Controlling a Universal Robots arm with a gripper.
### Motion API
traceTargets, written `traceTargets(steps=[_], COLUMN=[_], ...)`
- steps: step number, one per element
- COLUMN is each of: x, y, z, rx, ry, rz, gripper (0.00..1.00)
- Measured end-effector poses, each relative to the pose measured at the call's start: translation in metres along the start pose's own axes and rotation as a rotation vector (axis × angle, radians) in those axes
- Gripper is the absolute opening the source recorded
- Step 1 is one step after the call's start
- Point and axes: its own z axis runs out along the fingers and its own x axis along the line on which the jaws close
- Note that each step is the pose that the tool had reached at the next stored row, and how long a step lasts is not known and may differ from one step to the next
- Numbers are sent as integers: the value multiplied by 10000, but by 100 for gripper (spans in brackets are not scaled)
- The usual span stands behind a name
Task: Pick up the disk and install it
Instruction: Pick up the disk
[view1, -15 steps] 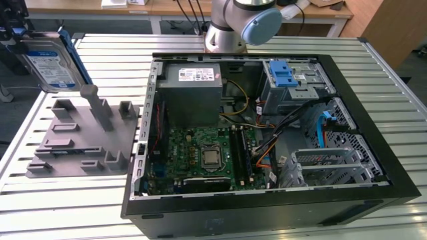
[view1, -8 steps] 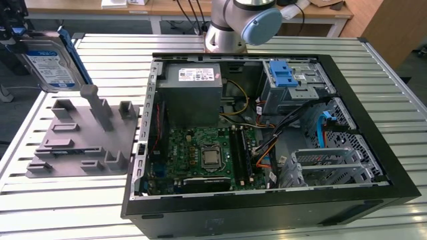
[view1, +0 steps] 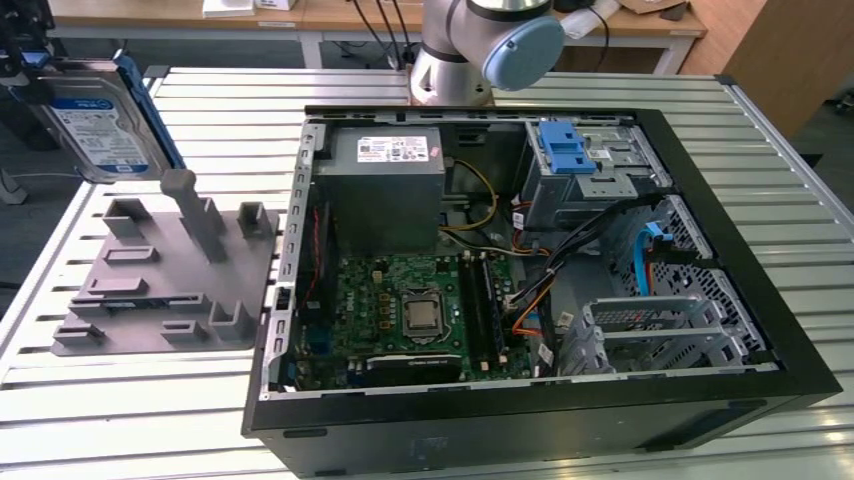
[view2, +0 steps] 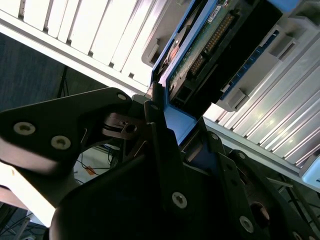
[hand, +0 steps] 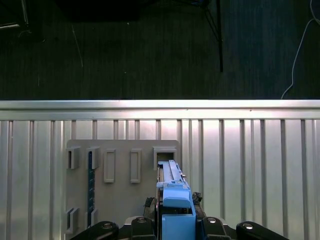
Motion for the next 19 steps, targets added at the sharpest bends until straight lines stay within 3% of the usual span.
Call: traceTargets(steps=[9,19], x=[-1,-3], y=[1,4], z=[-46,-152], rx=[0,0], ry=[0,0], rz=[0,0], gripper=[36,36])
